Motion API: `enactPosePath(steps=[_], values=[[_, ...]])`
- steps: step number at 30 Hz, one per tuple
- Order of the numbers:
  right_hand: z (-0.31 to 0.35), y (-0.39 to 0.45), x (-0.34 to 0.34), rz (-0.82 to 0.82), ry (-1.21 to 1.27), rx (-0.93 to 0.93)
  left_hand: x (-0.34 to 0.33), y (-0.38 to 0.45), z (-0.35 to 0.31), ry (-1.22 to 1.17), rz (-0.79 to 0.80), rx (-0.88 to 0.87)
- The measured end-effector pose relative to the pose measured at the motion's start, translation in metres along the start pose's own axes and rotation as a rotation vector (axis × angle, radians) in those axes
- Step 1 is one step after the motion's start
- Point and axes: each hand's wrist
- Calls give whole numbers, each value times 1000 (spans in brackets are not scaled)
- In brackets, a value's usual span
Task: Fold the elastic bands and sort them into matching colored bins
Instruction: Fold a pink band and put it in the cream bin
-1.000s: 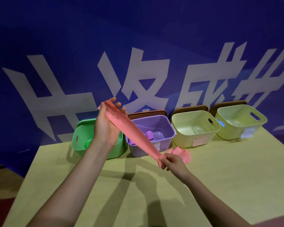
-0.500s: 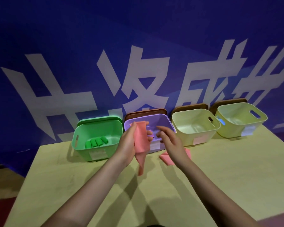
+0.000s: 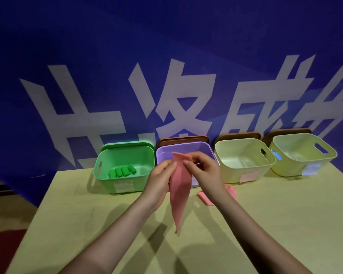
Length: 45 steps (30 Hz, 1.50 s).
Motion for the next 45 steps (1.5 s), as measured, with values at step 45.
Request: enactPosePath(steps=[45], values=[[-4,1,3,47,-122,-74,2,9,8,135,-95,-155]])
Point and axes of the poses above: each hand's wrist, its own y-axis towards the middle knuckle, its own x-axis out of the back of the hand, z = x × y, and after that the axes turned 12 degrees about y, right-handed
